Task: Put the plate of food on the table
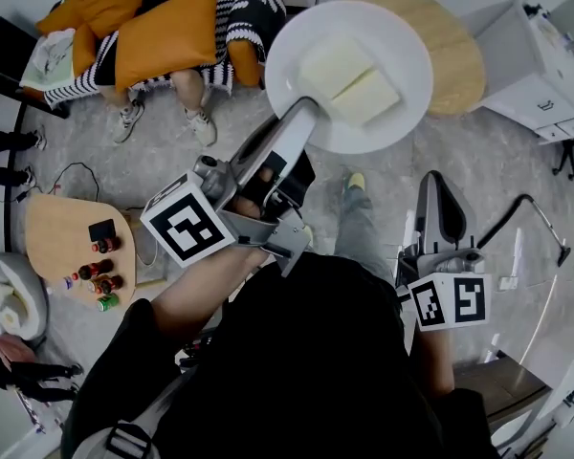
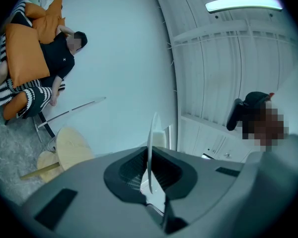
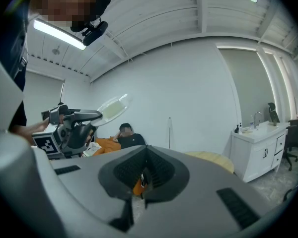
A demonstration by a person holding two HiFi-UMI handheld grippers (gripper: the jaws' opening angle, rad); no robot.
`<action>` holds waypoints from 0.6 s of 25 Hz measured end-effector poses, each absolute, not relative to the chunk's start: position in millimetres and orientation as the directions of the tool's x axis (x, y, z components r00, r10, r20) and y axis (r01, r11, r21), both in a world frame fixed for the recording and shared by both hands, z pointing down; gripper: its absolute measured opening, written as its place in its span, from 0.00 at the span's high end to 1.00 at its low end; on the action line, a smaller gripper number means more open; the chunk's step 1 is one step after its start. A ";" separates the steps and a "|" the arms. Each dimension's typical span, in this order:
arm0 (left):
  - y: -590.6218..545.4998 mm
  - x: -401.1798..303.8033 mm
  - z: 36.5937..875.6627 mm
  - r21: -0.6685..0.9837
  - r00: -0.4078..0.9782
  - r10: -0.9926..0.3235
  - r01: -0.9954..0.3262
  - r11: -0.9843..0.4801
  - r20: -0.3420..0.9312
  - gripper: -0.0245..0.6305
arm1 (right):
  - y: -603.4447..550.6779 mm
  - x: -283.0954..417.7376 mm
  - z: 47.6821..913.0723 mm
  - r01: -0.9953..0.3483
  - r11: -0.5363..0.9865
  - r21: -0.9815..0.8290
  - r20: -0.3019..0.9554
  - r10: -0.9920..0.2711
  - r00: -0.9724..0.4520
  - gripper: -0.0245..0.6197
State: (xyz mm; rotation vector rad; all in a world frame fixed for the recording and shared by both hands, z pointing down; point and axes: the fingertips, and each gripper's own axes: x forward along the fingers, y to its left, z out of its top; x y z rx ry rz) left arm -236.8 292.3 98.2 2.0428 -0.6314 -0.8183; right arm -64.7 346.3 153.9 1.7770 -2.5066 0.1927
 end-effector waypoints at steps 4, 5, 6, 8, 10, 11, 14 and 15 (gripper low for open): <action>279.4 -229.3 100.8 0.837 0.668 -0.675 -0.141 -0.529 -0.314 0.93 | 331.5 -60.0 153.4 -0.942 0.329 -0.069 0.113 -0.935 -0.335 0.95; 275.9 -226.9 102.2 0.839 0.670 -0.675 -0.143 -0.526 -0.309 0.93 | 328.2 -58.4 154.6 -0.941 0.330 -0.070 0.114 -0.935 -0.336 0.95; 272.3 -224.1 103.5 0.841 0.671 -0.676 -0.143 -0.522 -0.305 0.93 | 324.8 -56.1 155.9 -0.942 0.329 -0.071 0.115 -0.935 -0.336 0.95; 264.4 -217.0 104.6 0.841 0.676 -0.675 -0.150 -0.519 -0.296 0.93 | 317.2 -48.6 157.9 -0.943 0.324 -0.078 0.117 -0.936 -0.332 0.95; 254.9 -208.7 105.0 0.834 0.687 -0.670 -0.169 -0.525 -0.283 0.93 | 308.6 -39.1 160.7 -0.945 0.314 -0.090 0.119 -0.939 -0.324 0.95; 249.9 -203.9 105.1 0.833 0.691 -0.667 -0.173 -0.526 -0.278 0.93 | 304.1 -34.4 162.9 -0.946 0.309 -0.096 0.122 -0.940 -0.319 0.95; 233.8 -187.3 107.8 0.847 0.699 -0.660 -0.150 -0.510 -0.273 0.93 | 288.9 -20.9 169.5 -0.949 0.297 -0.107 0.136 -0.941 -0.310 0.95; 226.6 -181.5 109.6 0.851 0.702 -0.658 -0.145 -0.504 -0.270 0.93 | 282.2 -15.9 171.3 -0.950 0.294 -0.109 0.139 -0.941 -0.308 0.95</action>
